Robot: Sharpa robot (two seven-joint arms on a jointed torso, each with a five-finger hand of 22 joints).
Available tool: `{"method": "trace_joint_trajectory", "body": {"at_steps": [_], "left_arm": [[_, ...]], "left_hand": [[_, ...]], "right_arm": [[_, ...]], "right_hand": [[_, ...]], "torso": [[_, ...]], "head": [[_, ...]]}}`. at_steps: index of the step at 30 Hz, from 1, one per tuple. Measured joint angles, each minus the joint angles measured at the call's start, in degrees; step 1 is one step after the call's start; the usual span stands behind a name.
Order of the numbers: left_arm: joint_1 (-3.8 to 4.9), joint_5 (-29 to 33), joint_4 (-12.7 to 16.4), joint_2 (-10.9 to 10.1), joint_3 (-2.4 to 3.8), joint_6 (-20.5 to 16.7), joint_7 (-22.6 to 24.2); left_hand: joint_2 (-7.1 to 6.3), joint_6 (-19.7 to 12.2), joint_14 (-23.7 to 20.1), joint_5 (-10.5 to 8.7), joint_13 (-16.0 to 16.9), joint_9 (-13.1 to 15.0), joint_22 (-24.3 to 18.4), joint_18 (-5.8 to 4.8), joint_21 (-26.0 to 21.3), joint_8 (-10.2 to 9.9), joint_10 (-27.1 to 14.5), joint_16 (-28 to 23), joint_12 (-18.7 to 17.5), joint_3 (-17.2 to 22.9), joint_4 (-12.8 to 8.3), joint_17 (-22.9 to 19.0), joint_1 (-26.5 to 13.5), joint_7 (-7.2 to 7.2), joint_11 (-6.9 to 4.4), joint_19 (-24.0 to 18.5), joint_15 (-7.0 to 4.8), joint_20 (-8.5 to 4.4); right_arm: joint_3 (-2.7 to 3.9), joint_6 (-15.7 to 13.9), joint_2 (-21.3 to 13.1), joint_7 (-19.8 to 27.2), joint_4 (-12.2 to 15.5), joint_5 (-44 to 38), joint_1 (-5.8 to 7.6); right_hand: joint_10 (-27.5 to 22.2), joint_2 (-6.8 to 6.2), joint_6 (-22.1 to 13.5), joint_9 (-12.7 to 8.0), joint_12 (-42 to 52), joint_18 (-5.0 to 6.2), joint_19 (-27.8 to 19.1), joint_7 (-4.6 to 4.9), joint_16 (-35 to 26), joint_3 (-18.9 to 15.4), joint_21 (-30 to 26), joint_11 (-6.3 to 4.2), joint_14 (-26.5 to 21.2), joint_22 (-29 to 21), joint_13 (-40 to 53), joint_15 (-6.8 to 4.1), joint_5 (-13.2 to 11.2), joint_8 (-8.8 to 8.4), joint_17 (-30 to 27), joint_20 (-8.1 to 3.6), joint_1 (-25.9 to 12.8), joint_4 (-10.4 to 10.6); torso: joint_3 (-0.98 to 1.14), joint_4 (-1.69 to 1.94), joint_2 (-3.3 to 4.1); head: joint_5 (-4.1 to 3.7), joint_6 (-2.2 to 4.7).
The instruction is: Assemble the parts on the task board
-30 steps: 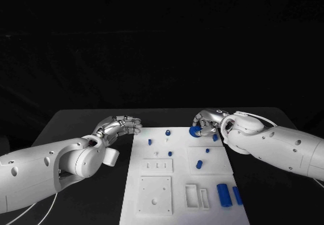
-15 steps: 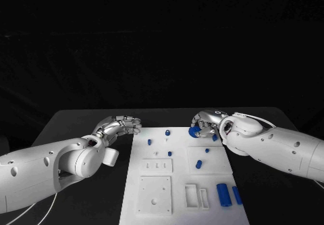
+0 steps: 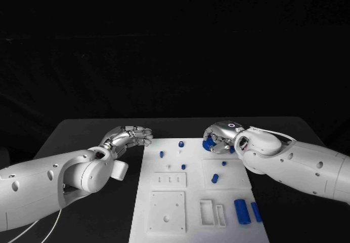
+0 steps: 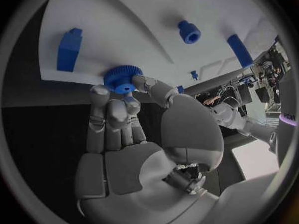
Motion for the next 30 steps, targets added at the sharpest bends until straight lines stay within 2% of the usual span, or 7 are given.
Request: {"method": "trace_joint_trajectory", "body": {"at_steps": [5, 9, 11, 16, 20, 27, 30], "left_arm": [[0.00, 0.0, 0.0, 0.0, -0.01, 0.0, 0.0], [0.00, 0.0, 0.0, 0.0, -0.01, 0.0, 0.0], [0.00, 0.0, 0.0, 0.0, -0.01, 0.0, 0.0], [0.00, 0.0, 0.0, 0.0, 0.00, 0.0, 0.0], [0.00, 0.0, 0.0, 0.0, 0.01, 0.0, -0.1], [0.00, 0.0, 0.0, -0.1, 0.00, 0.0, -0.1], [0.00, 0.0, 0.0, -0.1, -0.01, 0.0, -0.1]], "left_hand": [[0.00, 0.0, 0.0, 0.00, 0.0, 0.0, 0.0, 0.00, 0.0, 0.0, 0.0, 0.0, 0.0, 0.0, 0.0, 0.0, 0.0, 0.00, 0.00, 0.0, 0.00, 0.00], [0.00, 0.0, 0.0, 0.00, 0.0, 0.0, 0.0, 0.00, 0.0, 0.0, 0.0, 0.0, 0.0, 0.0, 0.0, 0.0, 0.0, 0.00, 0.00, 0.0, 0.00, 0.00], [0.00, 0.0, 0.0, 0.00, 0.0, 0.0, 0.0, 0.00, 0.0, 0.0, 0.0, 0.0, 0.0, 0.0, 0.0, 0.0, 0.0, 0.00, 0.00, 0.0, 0.00, 0.00], [0.00, 0.0, 0.0, 0.00, 0.0, 0.0, 0.0, 0.00, 0.0, 0.0, 0.0, 0.0, 0.0, 0.0, 0.0, 0.0, 0.0, 0.00, 0.00, 0.0, 0.00, 0.00], [0.00, 0.0, 0.0, 0.00, 0.0, 0.0, 0.0, 0.00, 0.0, 0.0, 0.0, 0.0, 0.0, 0.0, 0.0, 0.0, 0.0, 0.00, 0.00, 0.0, 0.00, 0.00], [0.00, 0.0, 0.0, 0.00, 0.0, 0.0, 0.0, 0.00, 0.0, 0.0, 0.0, 0.0, 0.0, 0.0, 0.0, 0.0, 0.0, 0.00, 0.00, 0.0, 0.00, 0.00], [0.00, -0.2, 0.0, 0.00, 0.0, 0.0, 0.0, 0.00, 0.0, 0.0, 0.0, 0.0, 0.0, 0.0, 0.0, 0.0, 0.0, 0.20, 0.00, 0.0, 0.00, 0.00]], "right_arm": [[-0.03, 0.0, 0.0, -0.5, 0.7, -1.0, -0.05], [-0.03, -0.1, -0.1, -0.6, 0.6, -1.0, -0.03], [-0.02, -0.2, -0.1, -0.6, 0.4, -0.8, -0.02], [-0.01, -0.4, -0.2, -0.6, 0.3, -0.1, -0.01], [0.01, -0.5, -0.2, -0.5, 0.1, 0.6, 0.01], [0.03, -0.5, -0.4, -0.4, -0.1, 1.7, 0.03], [0.03, -0.5, -0.7, -0.2, 0.0, 2.0, 0.03]], "right_hand": [[0.1, -0.54, 0.6, 0.2, 0.0, 0.00, 0.0, -0.58, -0.2, 0.2, 0.0, -0.08, 0.0, 0.0, -0.1, -0.01, -1.9, 0.07, 0.1, 0.00, -0.5, 0.2], [0.3, -2.12, 1.2, 0.1, 0.0, 0.01, 0.0, -0.98, -0.5, -0.7, 0.0, -0.09, 0.0, 0.0, -0.2, -0.01, -3.5, -0.69, 0.2, 0.00, -1.1, 1.0], [0.0, -2.88, 1.0, -0.3, 0.0, 0.00, 0.0, 0.26, -0.6, -2.0, 0.0, 0.23, 0.0, 0.0, -0.3, -0.01, -4.2, -1.52, 0.3, 0.01, -1.8, 1.1], [-1.0, -3.89, -0.6, -0.9, -0.3, -0.15, -0.1, 1.86, -1.0, -5.6, 0.0, 1.17, -0.1, 0.0, -0.4, 0.51, -5.1, -2.74, 0.4, -0.01, -2.8, 1.3], [-1.8, -4.35, -1.5, -1.3, -0.5, -0.72, -0.6, 2.25, -1.5, -8.1, -0.3, 1.98, -0.1, 0.0, -0.4, 1.17, -5.3, -3.61, 0.5, -0.22, -3.3, 1.4], [-1.9, -4.36, -2.2, -1.4, -0.5, -0.80, -0.7, 2.37, -1.5, -8.8, -0.3, 2.09, -0.3, 0.0, -0.4, 1.35, -5.2, -3.66, 0.6, -0.23, -3.3, 1.4], [-2.1, -4.36, -2.3, -1.4, -0.5, -0.84, -0.8, 2.42, -1.6, -9.2, -0.5, 2.28, -0.3, 0.0, -0.4, 1.35, -4.1, -3.81, 0.7, -0.15, -3.3, 1.4]], "torso": [[-0.02, -0.04, -0.01], [0.01, -0.06, 0.00], [0.02, -0.06, 0.01], [0.08, -0.09, 0.04], [0.12, -0.10, 0.05], [0.15, -0.09, 0.07], [0.15, -0.09, 0.07]], "head": [[0.01, 0.22], [0.00, 0.35], [-0.04, 0.36], [-0.09, 0.36], [-0.09, 0.37], [-0.25, 0.32], [-0.31, 0.30]]}}
